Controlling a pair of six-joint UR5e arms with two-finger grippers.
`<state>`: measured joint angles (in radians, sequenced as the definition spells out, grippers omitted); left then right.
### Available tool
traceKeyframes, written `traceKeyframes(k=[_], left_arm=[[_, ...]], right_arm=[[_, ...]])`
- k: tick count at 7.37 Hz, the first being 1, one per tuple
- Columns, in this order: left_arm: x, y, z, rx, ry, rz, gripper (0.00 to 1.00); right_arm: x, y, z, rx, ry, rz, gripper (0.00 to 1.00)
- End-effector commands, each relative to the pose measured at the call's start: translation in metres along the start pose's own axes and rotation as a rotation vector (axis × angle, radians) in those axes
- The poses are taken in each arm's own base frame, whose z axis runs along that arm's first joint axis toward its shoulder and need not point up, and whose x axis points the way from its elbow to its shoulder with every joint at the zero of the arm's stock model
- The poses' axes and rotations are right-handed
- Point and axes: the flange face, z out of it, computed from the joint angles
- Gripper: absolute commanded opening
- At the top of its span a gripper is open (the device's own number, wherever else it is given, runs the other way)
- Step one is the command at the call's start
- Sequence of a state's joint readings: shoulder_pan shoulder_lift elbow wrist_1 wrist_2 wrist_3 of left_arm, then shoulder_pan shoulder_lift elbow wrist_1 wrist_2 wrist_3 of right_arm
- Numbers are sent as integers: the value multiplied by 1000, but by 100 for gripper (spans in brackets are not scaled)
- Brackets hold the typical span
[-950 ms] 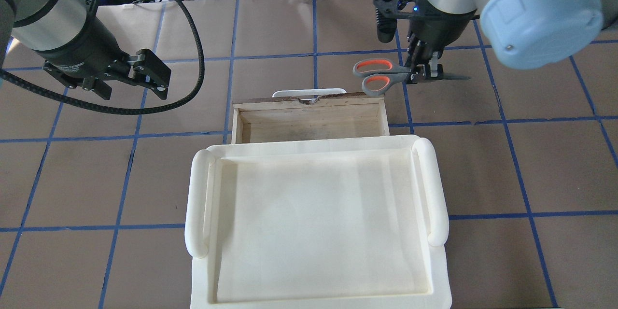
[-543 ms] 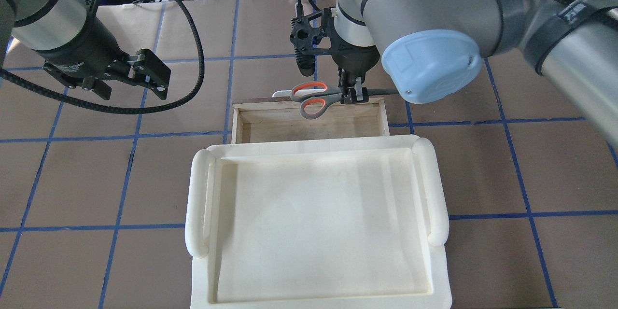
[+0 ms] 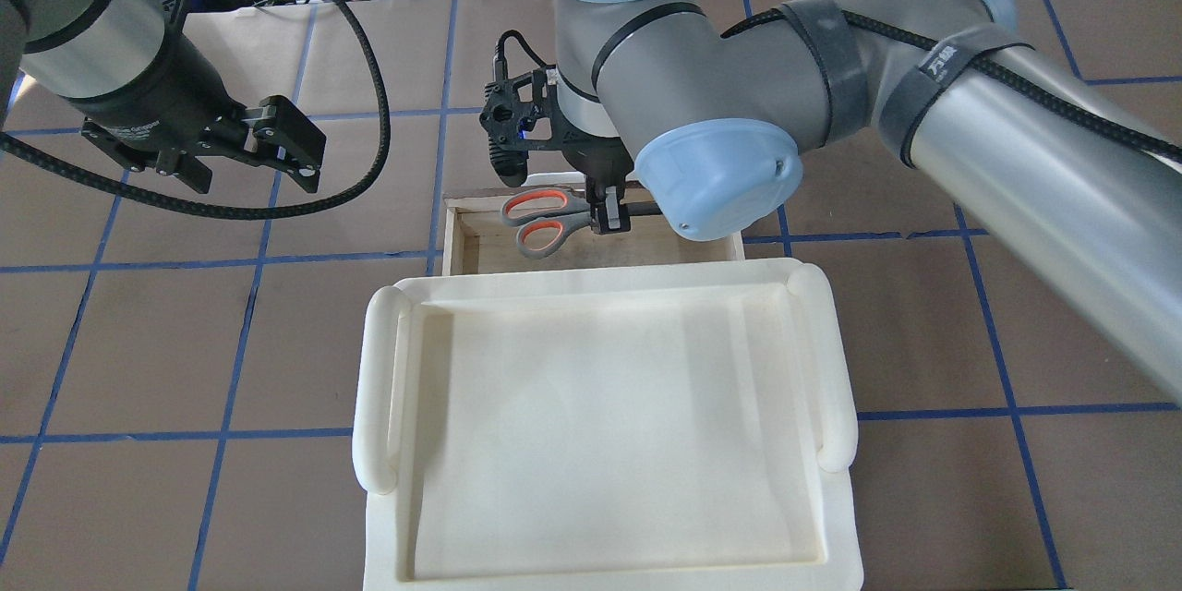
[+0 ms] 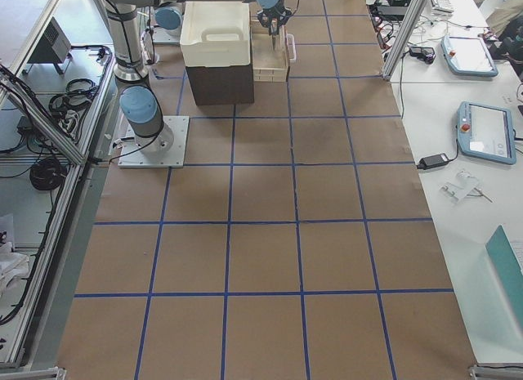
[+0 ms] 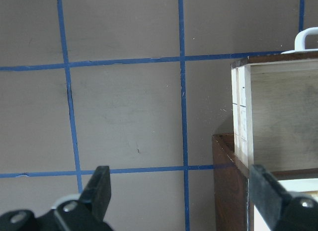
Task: Put scissors in drawer and close it
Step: 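Lower the scissors into the drawer and open the right gripper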
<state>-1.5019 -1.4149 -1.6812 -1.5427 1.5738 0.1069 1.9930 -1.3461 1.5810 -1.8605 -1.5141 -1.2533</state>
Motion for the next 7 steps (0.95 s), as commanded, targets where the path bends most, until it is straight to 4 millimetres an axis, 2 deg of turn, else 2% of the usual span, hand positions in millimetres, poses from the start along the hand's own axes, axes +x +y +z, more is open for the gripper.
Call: traceKeyframes(k=[1, 2, 3, 5, 6, 7], left_arm=[[0, 0, 0, -1, 0, 0, 100], [0, 0, 0, 0, 0, 0, 100], [0, 0, 0, 0, 0, 0, 100], [-1, -1, 0, 0, 0, -1, 100], [0, 0, 0, 0, 0, 3, 100], [0, 0, -1, 0, 1, 5, 100]], right_arm=[[-1, -3, 4, -2, -7, 8, 0], [-1, -3, 6, -2, -11, 19, 31], [-1, -2, 9, -6, -13, 24, 96], [-2, -1, 0, -17, 6, 29, 100], [1, 8, -10, -12, 24, 54, 100], [-6, 22, -43, -2, 77, 145, 100]])
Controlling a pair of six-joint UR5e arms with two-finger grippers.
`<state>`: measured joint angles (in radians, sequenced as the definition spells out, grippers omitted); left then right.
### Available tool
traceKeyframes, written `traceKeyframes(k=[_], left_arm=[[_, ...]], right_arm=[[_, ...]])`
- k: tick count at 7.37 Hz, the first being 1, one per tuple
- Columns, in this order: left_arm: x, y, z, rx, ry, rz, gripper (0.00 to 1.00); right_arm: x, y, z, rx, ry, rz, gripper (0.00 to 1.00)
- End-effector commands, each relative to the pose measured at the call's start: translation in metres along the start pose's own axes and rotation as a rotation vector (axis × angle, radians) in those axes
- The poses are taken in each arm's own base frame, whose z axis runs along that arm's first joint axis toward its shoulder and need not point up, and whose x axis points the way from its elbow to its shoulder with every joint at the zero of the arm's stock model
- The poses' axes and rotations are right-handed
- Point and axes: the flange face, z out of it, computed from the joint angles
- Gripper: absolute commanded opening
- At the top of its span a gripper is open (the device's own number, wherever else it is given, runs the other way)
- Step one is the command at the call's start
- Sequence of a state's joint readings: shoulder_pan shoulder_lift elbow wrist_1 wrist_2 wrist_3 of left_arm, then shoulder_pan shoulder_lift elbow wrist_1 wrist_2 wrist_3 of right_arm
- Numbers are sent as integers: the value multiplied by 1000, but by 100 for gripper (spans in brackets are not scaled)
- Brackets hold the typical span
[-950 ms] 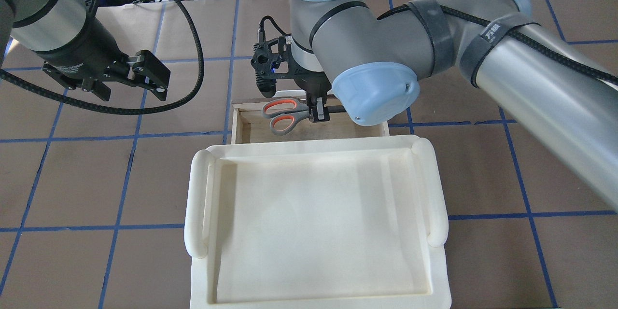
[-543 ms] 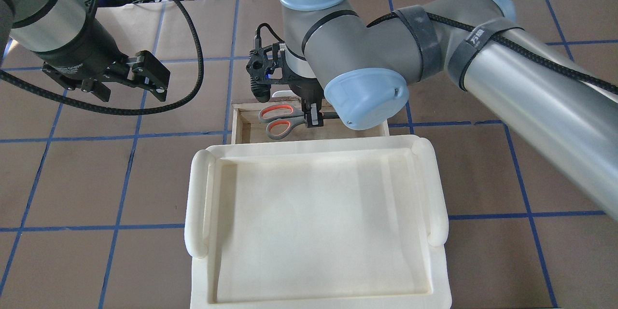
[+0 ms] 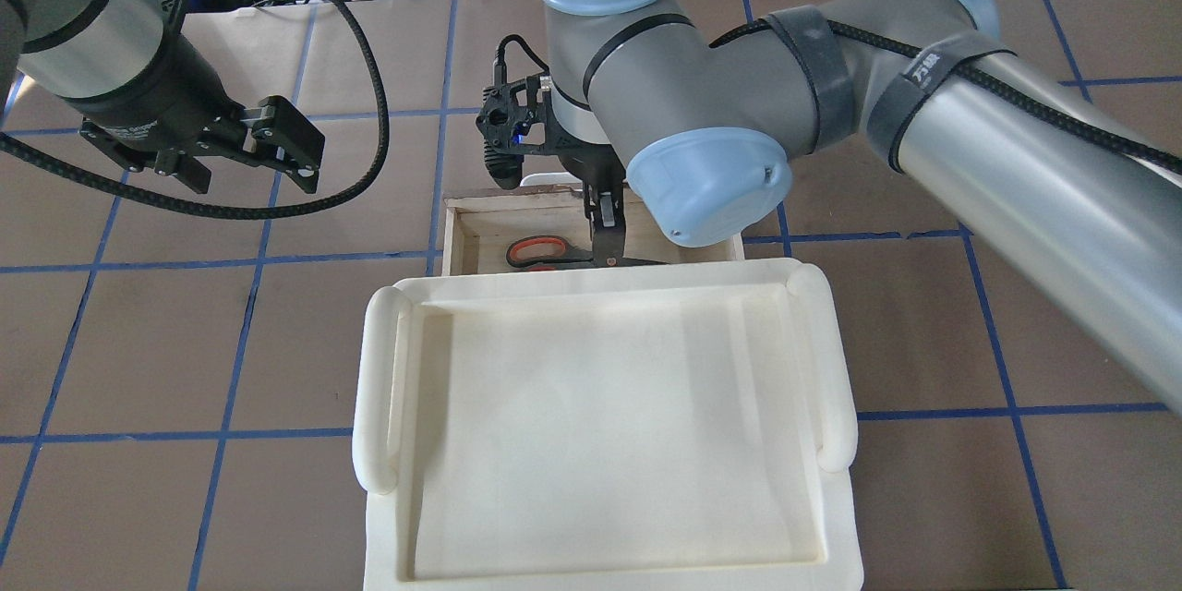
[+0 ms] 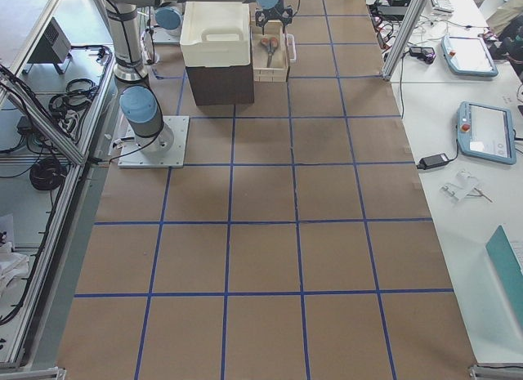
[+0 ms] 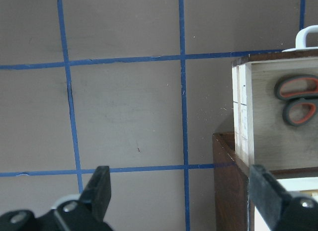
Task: Put scissors in drawer and close it
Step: 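Lower the scissors into the drawer and open the right gripper, then raise the right gripper away while the left arm swings toward the drawer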
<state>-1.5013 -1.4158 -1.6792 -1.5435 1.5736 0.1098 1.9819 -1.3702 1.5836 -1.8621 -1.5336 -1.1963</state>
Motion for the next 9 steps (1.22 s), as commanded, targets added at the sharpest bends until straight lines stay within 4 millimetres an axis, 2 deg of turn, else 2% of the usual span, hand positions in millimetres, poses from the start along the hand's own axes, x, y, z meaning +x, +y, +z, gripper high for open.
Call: traceKeyframes(k=[1, 3, 4, 6, 7, 8, 9], left_arm=[[1, 0, 2, -14, 4, 3, 100], [-1, -11, 12, -23, 7, 3, 100], [0, -20, 13, -13, 22, -11, 100], [0, -27, 22, -28, 27, -24, 100], [3, -38, 23, -16, 25, -62, 100], [9, -48, 25, -16, 22, -79, 100], [24, -56, 27, 11, 13, -54, 100]], right_arm=[[-6, 43, -55, -41, 94, 200, 100], [-12, 94, -85, -70, 71, 447, 100], [-20, 113, -104, -64, 87, 671, 100], [-19, 151, -119, -69, 94, 944, 100], [-20, 170, -132, -57, 125, 1075, 100], [-24, 189, -136, -77, 112, 1199, 100], [-25, 197, -140, -77, 116, 1268, 100]])
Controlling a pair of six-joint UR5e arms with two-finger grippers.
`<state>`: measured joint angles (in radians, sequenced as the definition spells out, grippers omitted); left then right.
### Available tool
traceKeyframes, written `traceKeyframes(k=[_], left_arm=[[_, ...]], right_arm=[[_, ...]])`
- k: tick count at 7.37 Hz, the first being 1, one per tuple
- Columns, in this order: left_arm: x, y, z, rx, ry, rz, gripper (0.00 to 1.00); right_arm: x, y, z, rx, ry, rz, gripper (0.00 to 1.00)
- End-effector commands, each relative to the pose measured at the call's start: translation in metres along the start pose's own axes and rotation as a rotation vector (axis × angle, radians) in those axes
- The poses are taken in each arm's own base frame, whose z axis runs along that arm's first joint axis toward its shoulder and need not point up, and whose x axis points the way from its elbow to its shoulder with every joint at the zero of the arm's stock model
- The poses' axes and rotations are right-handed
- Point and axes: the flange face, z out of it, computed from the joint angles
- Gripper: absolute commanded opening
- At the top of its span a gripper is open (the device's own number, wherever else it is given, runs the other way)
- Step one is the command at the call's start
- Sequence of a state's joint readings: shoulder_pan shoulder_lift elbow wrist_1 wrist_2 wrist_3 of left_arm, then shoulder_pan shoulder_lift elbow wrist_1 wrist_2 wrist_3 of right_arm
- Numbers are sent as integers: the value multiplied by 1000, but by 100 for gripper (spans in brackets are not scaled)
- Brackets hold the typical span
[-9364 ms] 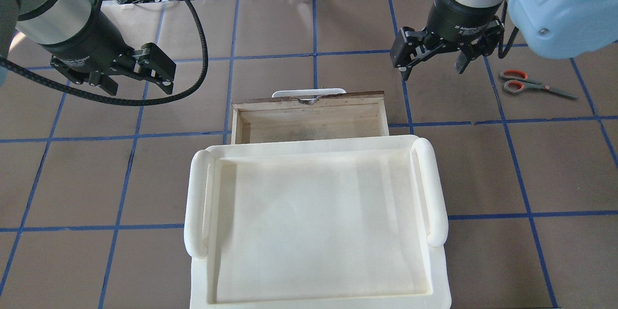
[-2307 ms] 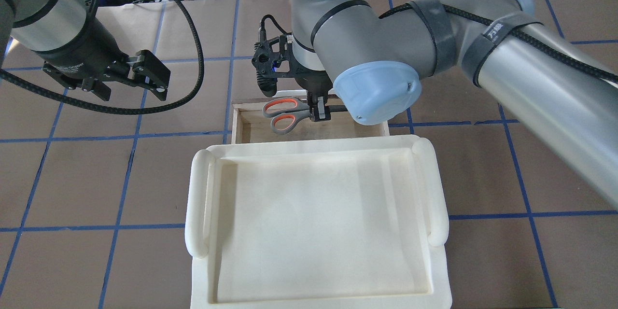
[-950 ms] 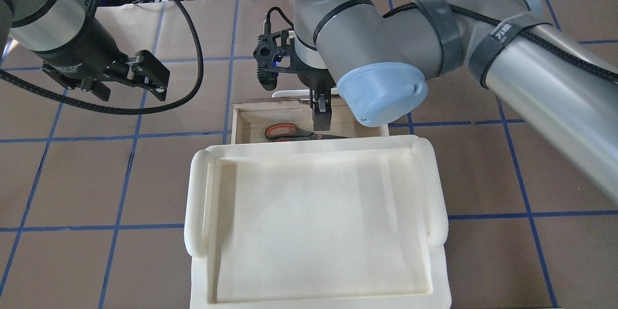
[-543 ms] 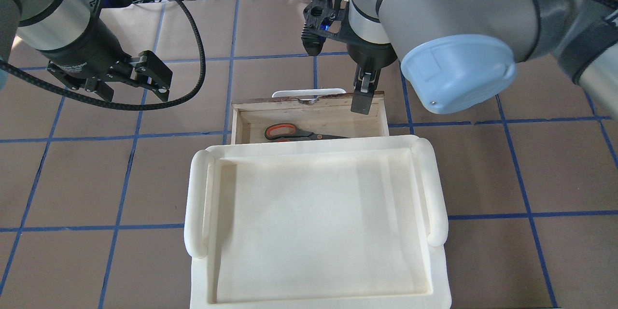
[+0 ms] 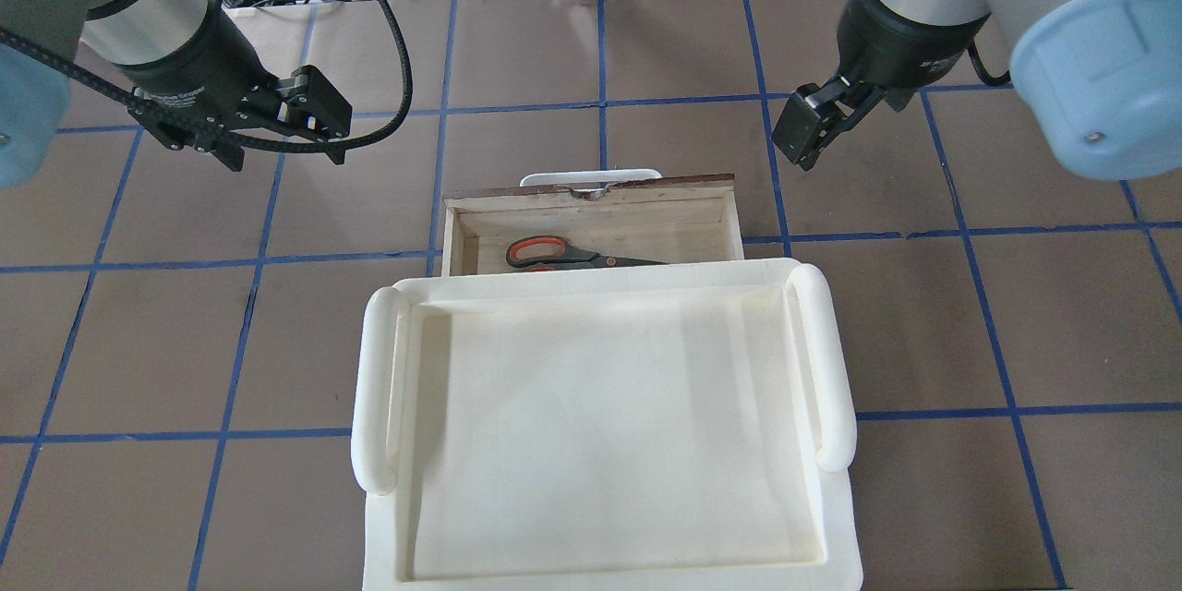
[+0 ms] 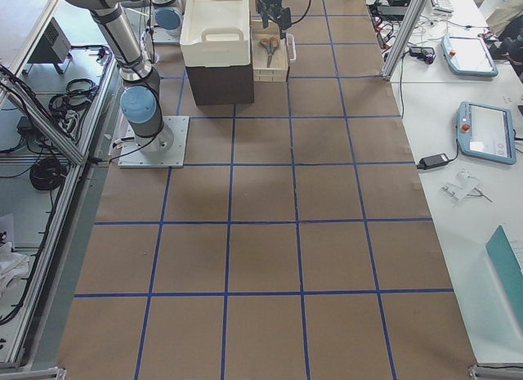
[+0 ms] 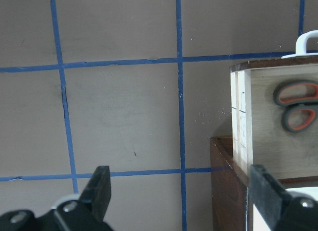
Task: Put scissors in drawer and close it
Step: 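Raise the right gripper away while the left arm swings toward the drawer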
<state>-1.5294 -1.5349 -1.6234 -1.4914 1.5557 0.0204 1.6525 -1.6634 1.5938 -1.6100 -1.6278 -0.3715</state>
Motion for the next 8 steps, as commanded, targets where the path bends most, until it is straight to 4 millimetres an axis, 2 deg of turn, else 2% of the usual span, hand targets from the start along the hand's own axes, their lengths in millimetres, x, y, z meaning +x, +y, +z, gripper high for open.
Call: traceKeyframes(k=[1, 2, 3, 5, 8], left_arm=[[32, -18, 15, 30, -5, 15, 100], [46, -27, 28, 43, 0, -11, 100], [62, -34, 42, 49, 4, -16, 100], [96, -50, 74, 72, 15, -36, 100], [146, -63, 132, 68, 26, -53, 100]], right_arm=[[15, 11, -10, 3, 10, 265, 100], [13, 13, -12, 4, 9, 354, 100], [13, 11, -12, 17, 9, 362, 100], [24, -9, -5, 61, 45, 387, 100], [27, -35, 8, 43, -17, 379, 100]])
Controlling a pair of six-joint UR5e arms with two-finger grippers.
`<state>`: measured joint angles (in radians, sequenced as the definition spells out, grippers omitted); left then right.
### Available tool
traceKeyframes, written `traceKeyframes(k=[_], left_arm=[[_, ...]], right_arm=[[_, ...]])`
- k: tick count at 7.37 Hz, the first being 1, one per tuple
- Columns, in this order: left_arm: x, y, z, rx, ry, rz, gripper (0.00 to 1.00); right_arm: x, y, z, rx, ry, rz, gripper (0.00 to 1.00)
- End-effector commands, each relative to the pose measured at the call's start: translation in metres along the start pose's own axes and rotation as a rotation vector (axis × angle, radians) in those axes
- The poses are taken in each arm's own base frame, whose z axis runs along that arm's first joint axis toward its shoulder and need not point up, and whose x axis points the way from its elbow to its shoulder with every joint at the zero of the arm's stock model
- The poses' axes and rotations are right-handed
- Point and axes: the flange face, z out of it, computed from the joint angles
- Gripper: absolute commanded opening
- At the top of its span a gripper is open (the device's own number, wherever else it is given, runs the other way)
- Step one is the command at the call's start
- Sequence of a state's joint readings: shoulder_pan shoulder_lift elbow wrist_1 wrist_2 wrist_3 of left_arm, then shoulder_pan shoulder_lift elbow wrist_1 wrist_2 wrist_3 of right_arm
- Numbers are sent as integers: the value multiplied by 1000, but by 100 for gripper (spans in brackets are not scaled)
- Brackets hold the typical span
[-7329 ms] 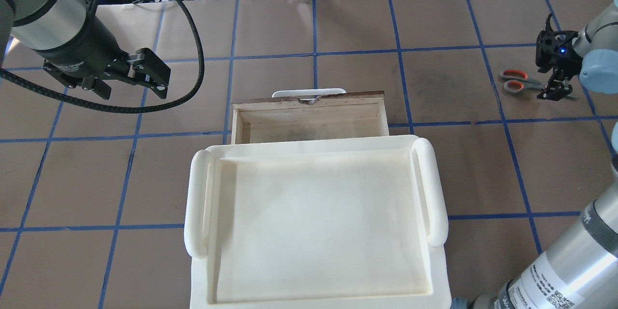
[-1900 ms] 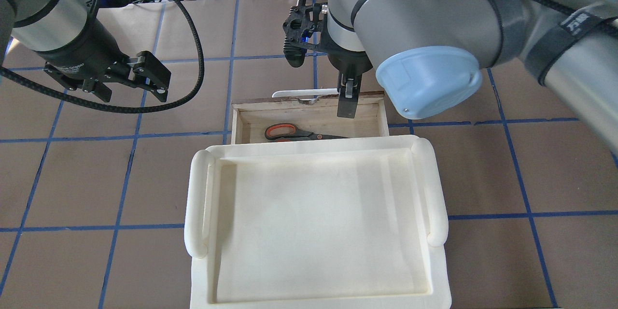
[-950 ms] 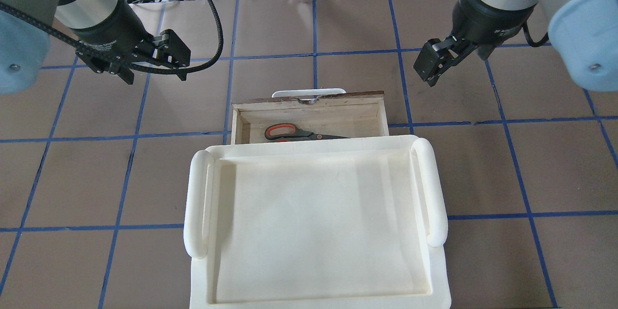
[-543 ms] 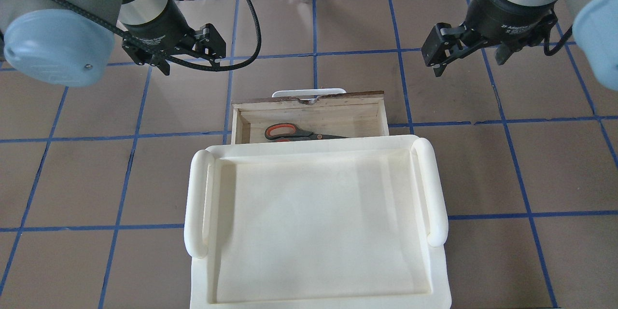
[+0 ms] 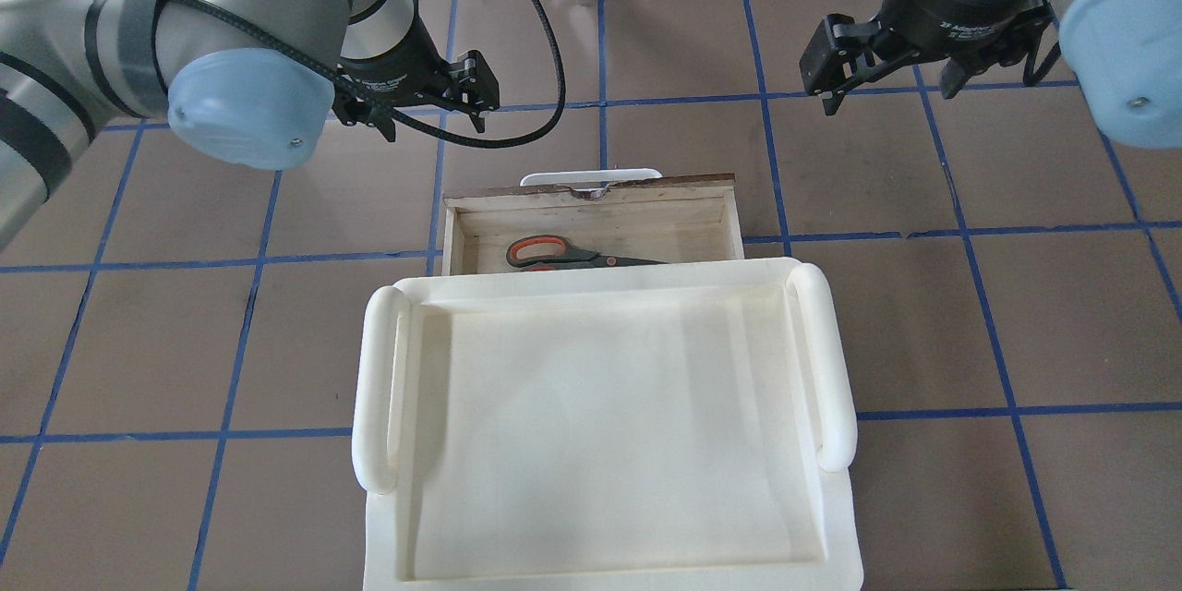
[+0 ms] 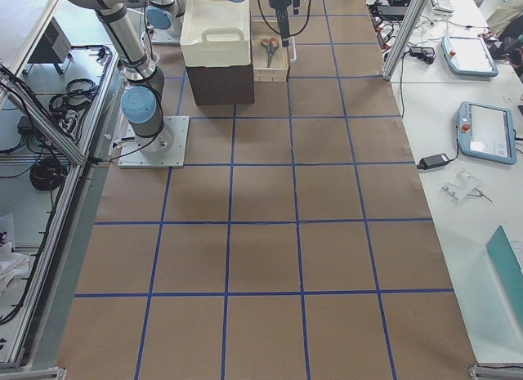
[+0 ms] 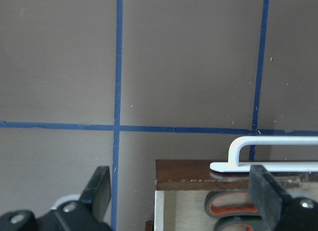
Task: Put scissors in drawer and close it
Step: 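Raise the right gripper away while the left arm swings toward the drawer, then position the left gripper behind the drawer's white handle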
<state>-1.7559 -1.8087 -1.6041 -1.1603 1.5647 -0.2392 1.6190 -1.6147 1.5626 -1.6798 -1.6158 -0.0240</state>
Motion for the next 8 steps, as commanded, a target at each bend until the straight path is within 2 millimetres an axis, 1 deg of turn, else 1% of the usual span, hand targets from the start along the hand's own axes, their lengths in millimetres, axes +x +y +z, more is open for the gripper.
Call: traceKeyframes(k=[1, 2, 3, 4, 5, 6, 7, 8], left_arm=[[29, -6, 45, -10, 2, -40, 100], [39, -13, 61, -15, 3, -83, 100], [52, -18, 71, -23, -3, -115, 100], [62, -20, 84, -32, -14, -165, 100], [72, -19, 95, -49, -21, -198, 100], [72, -19, 104, -67, -33, -211, 100], [72, -18, 105, -76, -37, -233, 100], [71, -14, 111, -108, -57, -263, 100]], right_arm=[[-4, -11, 6, -19, -26, -7, 100], [-6, -10, 4, -18, -46, -14, 100], [-6, -4, 3, -40, -45, -18, 100], [-6, -2, 4, -61, -46, -20, 100], [-4, -3, 3, -51, -48, -16, 100], [-4, -1, 5, -65, -42, -9, 100], [-4, 2, -2, -46, -48, -6, 100], [-4, 5, -6, -43, -48, -7, 100]])
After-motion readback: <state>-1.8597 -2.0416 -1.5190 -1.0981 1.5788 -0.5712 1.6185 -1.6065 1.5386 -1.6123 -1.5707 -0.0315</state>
